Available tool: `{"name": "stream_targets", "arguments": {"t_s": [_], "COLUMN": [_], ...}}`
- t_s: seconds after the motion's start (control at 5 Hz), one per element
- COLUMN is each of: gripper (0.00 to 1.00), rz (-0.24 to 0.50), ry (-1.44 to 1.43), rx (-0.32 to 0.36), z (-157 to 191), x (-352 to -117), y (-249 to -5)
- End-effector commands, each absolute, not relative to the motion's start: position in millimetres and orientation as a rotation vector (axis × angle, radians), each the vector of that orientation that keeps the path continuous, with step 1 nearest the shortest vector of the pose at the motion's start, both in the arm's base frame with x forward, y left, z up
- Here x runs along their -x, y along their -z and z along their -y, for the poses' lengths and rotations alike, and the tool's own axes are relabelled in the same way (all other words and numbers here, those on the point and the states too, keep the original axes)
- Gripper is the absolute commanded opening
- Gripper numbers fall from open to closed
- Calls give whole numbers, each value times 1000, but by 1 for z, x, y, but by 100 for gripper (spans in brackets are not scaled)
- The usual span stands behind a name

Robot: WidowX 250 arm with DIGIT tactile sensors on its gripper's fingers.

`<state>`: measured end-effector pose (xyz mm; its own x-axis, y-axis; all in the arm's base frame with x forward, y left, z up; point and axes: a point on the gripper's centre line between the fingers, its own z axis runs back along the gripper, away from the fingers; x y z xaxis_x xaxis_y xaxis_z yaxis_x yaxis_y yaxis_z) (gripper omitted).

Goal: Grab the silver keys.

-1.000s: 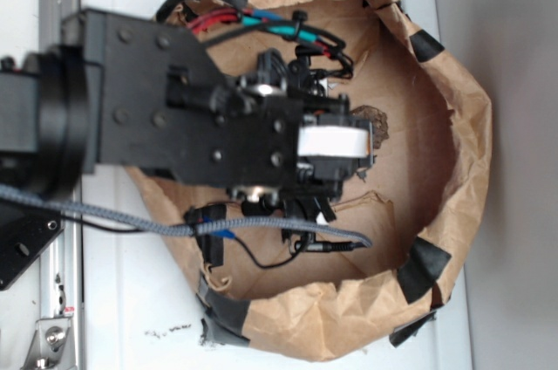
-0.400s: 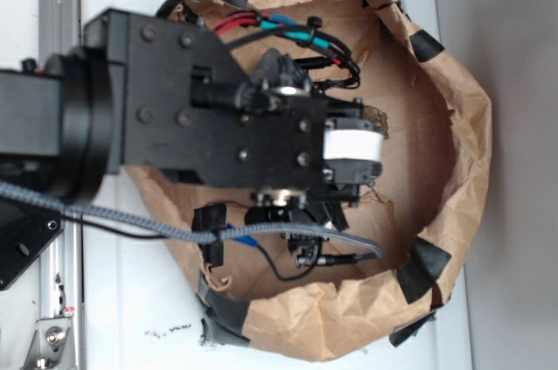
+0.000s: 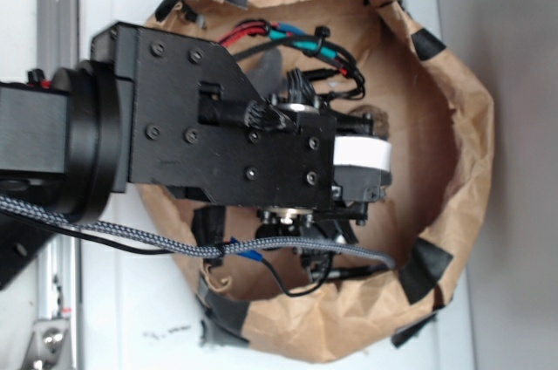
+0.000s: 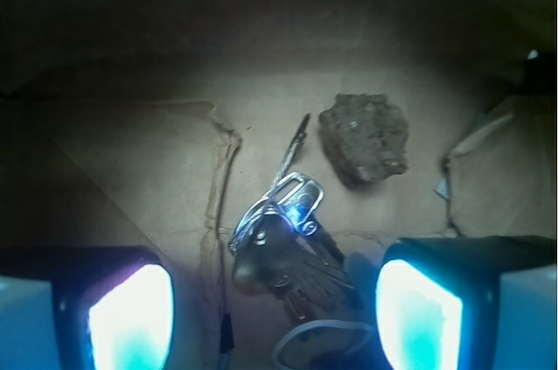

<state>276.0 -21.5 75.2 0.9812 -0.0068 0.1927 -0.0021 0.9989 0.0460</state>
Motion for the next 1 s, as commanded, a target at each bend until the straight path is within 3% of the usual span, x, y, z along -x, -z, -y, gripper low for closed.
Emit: {"name": "stream_targets", "arguments": {"t_s": [0.0, 0.4, 0.6, 0.8], "gripper": [100, 100, 0, 0], "rz": [222, 231, 246, 260], "ry": [12, -13, -23, -16], "rx": [-22, -73, -62, -57], "z": [28, 17, 15, 14], "x": [-298, -309, -308, -302], "y": [-72, -59, -60, -64]}}
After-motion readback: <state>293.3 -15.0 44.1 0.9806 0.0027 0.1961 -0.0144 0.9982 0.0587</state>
